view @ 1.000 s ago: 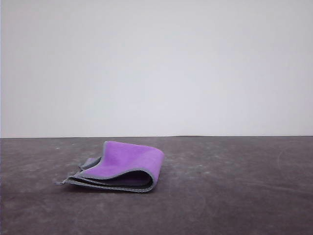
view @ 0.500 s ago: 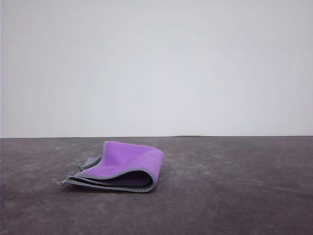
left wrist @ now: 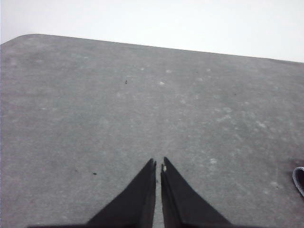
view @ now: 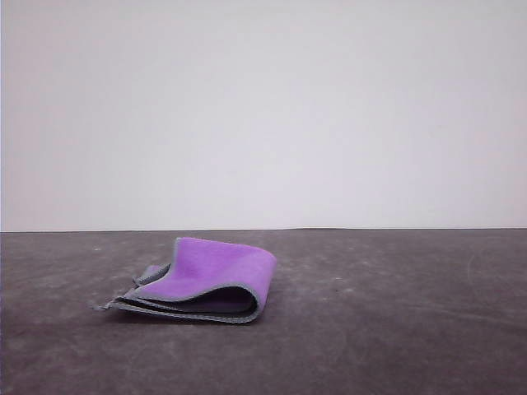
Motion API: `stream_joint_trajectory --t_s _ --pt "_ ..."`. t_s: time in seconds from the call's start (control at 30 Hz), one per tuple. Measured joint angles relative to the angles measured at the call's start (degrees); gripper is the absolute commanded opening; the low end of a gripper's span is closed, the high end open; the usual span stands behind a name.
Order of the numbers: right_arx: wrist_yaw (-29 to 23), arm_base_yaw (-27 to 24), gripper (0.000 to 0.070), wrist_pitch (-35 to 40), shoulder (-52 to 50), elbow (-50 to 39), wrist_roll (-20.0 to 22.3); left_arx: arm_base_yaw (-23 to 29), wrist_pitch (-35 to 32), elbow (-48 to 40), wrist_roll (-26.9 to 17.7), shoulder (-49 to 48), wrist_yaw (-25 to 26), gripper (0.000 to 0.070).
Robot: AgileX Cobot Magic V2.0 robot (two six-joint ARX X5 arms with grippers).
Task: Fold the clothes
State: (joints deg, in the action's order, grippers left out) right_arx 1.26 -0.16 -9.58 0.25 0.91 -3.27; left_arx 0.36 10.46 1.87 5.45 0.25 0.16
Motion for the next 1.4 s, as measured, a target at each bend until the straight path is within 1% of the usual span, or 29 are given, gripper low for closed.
stream_joint_trajectory --t_s 1.4 --pt "0.0 0.0 0.0010 0.0 0.0 0.0 0.0 0.0 0.0 0.0 0.0 0.0 0.0 0.0003"
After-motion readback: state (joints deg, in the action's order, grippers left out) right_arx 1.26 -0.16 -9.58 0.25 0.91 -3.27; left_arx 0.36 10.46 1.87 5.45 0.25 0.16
